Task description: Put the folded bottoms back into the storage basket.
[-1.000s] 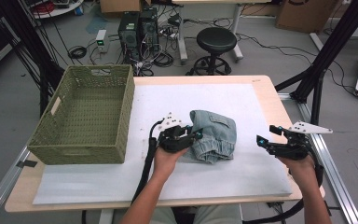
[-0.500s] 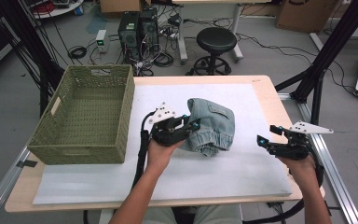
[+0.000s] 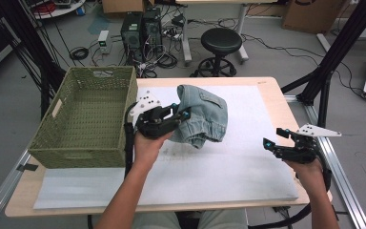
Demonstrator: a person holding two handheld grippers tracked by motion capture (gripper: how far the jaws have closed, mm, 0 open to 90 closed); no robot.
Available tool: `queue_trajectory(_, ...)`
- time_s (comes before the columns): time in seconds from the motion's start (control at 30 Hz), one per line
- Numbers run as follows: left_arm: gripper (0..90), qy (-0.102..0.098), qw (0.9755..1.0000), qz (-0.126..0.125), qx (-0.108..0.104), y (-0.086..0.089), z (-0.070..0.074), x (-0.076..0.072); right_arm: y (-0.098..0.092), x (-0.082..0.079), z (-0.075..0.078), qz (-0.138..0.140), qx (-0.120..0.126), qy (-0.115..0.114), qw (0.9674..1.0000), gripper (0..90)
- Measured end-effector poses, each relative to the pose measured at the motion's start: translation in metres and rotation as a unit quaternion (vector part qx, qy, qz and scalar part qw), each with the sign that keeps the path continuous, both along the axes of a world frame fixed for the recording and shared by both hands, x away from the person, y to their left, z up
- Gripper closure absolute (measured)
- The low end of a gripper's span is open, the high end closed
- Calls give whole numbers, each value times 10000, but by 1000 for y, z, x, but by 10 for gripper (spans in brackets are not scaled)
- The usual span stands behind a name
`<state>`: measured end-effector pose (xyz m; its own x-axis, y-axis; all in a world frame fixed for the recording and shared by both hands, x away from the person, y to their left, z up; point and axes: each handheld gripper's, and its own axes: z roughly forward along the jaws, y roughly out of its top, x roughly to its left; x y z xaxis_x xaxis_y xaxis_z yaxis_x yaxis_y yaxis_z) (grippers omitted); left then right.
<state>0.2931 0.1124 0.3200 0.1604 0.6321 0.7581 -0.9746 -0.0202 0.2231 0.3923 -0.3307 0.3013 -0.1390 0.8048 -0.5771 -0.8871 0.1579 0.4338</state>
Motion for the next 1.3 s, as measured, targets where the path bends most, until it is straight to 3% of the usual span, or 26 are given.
queue_trajectory(0.33, 699, -190, 9994, -80, -271, 32, 1, -23, 3, 0, 0, -15, -29, 4, 10000, 231)
queue_trajectory(0.8, 699, -413, 9966, -156, -702, 82, -2, -59, 4, 0, 0, -21, -26, 8, 10000, 231)
queue_trajectory(1.3, 700, -569, 9910, -188, -1194, 133, -10, -83, 4, 0, 1, -28, -21, 13, 10000, 231)
